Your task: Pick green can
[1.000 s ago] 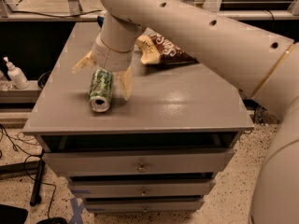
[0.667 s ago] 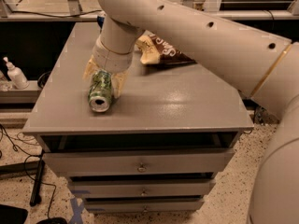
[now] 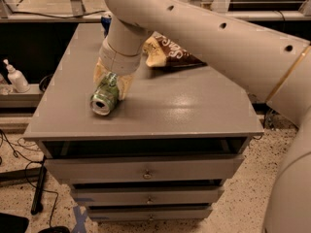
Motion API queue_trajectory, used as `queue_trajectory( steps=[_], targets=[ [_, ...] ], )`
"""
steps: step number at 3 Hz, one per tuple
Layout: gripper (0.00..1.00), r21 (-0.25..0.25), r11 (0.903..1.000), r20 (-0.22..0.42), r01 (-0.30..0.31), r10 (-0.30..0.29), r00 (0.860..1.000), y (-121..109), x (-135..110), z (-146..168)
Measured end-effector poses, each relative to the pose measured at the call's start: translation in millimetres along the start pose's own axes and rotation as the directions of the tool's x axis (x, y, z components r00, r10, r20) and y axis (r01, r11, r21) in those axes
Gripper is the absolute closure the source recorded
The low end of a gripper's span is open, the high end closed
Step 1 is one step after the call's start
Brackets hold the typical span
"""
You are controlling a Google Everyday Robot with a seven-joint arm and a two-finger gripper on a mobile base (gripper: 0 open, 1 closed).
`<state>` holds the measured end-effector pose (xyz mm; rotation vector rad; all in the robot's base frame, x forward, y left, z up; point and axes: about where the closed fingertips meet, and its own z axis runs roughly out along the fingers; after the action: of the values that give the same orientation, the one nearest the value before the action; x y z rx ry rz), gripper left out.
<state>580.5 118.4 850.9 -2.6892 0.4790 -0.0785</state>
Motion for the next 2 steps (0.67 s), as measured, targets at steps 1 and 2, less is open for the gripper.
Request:
queue_trajectory(
  steps=[1, 2],
  targets=[
    [1.00, -0.001, 0.9999, -0.008, -0.016, 0.016, 1.000, 3.3, 2.0, -3.3],
    [1.00, -0.001, 0.9999, -0.008, -0.016, 0.016, 1.000, 3.4, 2.1, -3.4]
  ],
)
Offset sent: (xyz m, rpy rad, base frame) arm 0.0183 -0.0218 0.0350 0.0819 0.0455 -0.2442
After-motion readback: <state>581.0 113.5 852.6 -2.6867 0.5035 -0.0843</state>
